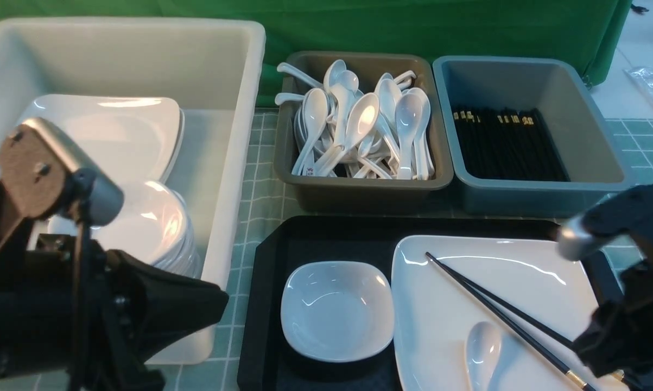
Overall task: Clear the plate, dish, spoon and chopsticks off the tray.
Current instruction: Use the right arm to grab a pair of chopsticks from the plate
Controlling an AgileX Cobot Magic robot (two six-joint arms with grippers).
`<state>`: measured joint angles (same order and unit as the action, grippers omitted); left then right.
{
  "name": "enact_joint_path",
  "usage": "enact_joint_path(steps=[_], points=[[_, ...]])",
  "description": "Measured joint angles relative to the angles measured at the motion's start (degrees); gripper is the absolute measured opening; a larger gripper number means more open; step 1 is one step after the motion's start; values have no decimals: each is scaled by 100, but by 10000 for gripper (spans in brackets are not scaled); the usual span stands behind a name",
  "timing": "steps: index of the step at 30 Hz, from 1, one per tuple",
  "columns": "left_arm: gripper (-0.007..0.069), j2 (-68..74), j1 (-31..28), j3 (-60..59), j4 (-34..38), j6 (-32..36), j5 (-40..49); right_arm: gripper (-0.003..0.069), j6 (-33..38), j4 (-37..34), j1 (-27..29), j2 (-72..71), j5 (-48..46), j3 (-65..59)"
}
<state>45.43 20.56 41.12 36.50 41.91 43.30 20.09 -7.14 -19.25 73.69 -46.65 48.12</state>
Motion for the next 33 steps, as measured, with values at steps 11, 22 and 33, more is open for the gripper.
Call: enact_joint_path(steps=[11,22,33], points=[[18,-808,0,24,0,10,121,578,597,349,0,1650,851,308],[18,-813,0,24,-62,13,133,587,631,608,153,2539,1203,716],[18,-813,0,24,-74,32,138,414,807,508,185,2810,917,878]])
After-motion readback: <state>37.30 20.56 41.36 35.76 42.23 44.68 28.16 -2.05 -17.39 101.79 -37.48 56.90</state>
